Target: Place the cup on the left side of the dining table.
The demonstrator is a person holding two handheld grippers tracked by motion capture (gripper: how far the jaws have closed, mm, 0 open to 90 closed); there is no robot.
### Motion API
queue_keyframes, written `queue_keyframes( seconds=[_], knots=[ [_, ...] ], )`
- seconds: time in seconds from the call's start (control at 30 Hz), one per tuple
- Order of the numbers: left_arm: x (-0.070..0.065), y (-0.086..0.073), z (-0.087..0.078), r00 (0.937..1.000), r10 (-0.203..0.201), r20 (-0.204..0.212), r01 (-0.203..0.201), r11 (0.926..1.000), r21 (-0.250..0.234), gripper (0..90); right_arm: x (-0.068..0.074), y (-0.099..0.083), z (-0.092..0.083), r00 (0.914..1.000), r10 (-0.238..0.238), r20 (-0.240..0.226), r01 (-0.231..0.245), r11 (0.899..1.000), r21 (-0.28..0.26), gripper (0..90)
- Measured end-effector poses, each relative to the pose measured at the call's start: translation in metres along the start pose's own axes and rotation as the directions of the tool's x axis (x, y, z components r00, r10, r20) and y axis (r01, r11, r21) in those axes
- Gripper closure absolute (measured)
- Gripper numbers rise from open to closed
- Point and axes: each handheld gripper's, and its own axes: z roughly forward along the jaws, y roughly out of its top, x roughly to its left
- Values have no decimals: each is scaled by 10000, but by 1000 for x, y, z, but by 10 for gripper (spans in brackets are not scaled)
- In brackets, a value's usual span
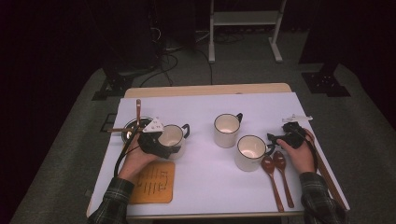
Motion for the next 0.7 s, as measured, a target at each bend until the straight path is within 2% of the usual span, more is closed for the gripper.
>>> queue_keyframes(
  seconds=[0.23, 0.5, 0.7],
  knots=[
    [-1, 0, -5, 9998, 20, -211, -22, 10000, -78, 0, 0, 0, 0, 10000, 6, -2, -6, 10000, 1, 182],
    [-2, -3, -11, 9998, -63, -164, 60, 9998, -187, 0, 0, 0, 0, 10000, 13, -8, -13, 10000, 3, 182],
    [-3, -7, -14, 9999, -40, -158, 41, 10000, 61, 0, 0, 0, 0, 10000, 2, 0, -2, 10000, -1, 182]
  ],
)
